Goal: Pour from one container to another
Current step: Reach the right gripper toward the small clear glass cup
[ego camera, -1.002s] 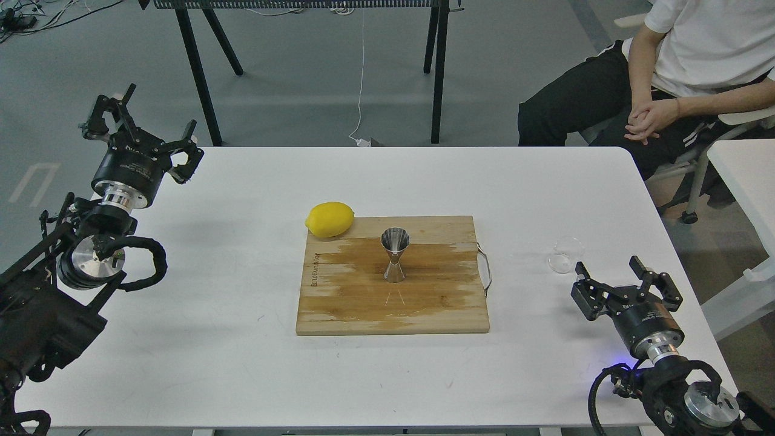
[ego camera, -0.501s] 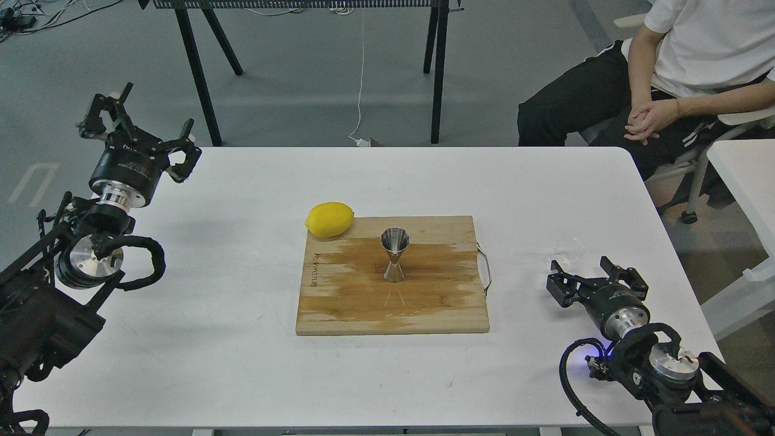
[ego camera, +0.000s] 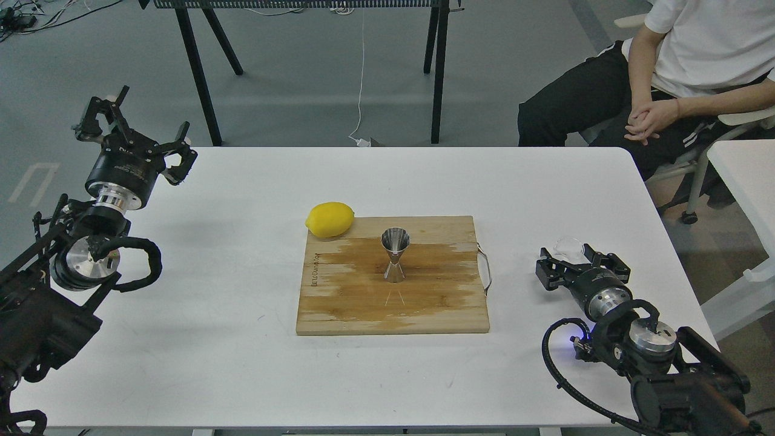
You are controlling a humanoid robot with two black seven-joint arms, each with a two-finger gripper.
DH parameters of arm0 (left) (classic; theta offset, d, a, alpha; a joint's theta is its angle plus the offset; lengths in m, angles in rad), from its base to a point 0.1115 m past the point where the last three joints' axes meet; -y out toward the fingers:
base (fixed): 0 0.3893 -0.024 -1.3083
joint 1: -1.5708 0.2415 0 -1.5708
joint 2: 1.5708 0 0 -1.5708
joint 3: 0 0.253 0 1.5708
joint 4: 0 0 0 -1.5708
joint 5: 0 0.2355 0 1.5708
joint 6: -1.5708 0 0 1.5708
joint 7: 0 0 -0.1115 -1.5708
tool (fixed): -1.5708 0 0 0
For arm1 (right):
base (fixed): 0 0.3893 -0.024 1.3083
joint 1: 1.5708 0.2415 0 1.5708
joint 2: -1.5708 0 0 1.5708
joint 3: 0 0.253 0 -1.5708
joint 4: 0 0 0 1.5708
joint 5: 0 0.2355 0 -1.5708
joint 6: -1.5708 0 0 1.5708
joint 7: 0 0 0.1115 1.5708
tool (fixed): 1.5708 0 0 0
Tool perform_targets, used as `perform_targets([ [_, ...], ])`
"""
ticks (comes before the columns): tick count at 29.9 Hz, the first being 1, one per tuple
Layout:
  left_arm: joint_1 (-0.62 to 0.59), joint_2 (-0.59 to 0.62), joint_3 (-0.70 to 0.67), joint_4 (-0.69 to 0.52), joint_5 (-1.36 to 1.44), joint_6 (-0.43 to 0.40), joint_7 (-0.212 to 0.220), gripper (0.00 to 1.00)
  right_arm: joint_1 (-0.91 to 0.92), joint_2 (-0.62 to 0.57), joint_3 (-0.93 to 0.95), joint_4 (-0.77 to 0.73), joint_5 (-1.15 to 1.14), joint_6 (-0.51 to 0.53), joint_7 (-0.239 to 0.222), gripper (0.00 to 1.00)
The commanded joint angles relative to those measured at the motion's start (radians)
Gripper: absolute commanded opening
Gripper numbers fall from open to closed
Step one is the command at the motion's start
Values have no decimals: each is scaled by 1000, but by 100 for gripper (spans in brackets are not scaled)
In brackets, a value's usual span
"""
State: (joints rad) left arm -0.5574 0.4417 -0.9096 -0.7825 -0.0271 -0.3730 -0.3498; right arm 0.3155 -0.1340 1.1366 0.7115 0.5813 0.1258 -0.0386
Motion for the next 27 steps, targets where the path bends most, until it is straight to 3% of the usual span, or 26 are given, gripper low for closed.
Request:
perform_targets([
  [1, -1, 0, -2, 0, 0, 2, -1, 100, 1, 7, 2, 0, 0, 0, -29, 42],
  [8, -4, 3, -2, 0, 0, 6, -5, 100, -9, 7, 2, 32, 0, 0, -32, 38],
  [13, -6, 12, -2, 0, -2, 9, -6, 100, -45, -30, 2, 210, -1, -23, -30, 38],
  [20, -6, 15, -2, 0, -2, 9, -9, 100, -38, -98, 0, 506, -127, -227, -23, 36],
  [27, -6, 15, -6, 0, -2, 11, -9, 100, 37, -69, -52, 606, -340, -367, -23, 35],
])
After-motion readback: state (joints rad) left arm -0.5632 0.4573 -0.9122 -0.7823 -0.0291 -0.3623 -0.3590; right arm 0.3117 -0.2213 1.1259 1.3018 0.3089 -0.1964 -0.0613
